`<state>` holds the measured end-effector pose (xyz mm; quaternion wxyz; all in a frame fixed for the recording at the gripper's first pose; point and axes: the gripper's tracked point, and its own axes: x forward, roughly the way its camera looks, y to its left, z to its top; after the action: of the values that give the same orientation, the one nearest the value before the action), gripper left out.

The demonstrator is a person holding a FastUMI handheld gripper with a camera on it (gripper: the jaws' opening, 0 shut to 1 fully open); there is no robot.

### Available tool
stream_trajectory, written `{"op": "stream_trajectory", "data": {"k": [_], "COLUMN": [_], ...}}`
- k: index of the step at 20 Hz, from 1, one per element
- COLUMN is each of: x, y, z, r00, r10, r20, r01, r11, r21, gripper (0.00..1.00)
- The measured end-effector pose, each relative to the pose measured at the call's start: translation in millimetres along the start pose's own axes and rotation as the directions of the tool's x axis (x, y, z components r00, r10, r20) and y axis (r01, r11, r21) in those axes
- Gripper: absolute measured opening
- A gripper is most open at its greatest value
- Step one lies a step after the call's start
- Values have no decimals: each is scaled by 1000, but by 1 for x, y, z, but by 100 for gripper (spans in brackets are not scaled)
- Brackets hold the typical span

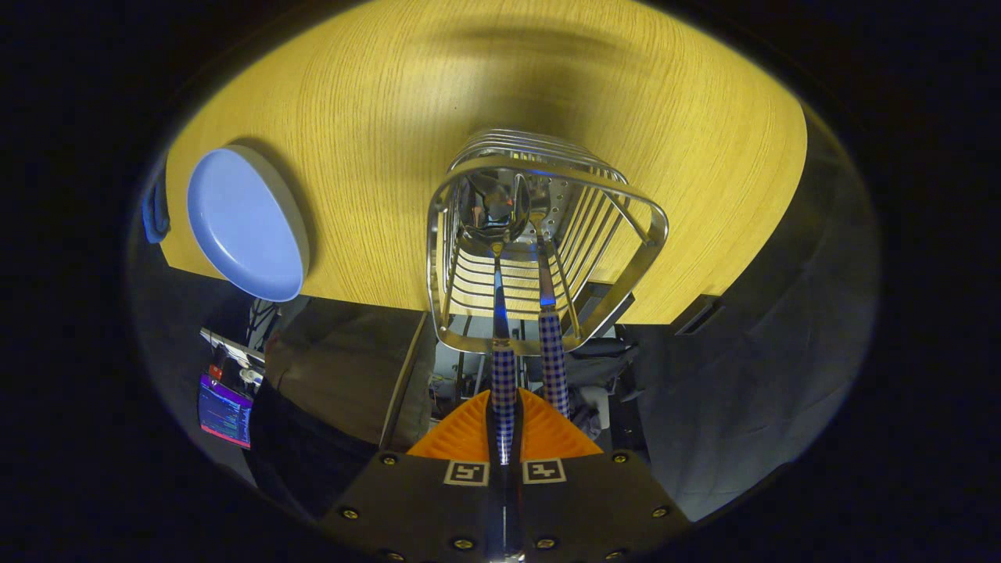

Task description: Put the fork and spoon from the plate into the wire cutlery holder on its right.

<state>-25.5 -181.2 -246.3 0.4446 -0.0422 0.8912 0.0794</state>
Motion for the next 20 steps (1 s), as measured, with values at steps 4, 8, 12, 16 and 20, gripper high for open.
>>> {"op": "stream_trajectory", "data": {"k": [4, 8, 12, 16, 20], "x": [-5, -4, -6, -16, -26], "y": [-3, -3, -4, -7, -6], "z": [3, 5, 8, 3, -5], "r00": [999, 999, 999, 997, 993], "r10": [-33, -36, -41, -41, -28], "r20": [-17, -5, 36, 72, 119], "r01": [32, 35, 42, 43, 31], "r11": [999, 998, 998, 999, 999], "r21": [-36, -42, -35, -30, -23], "gripper": [2, 8, 10, 14, 27]}}
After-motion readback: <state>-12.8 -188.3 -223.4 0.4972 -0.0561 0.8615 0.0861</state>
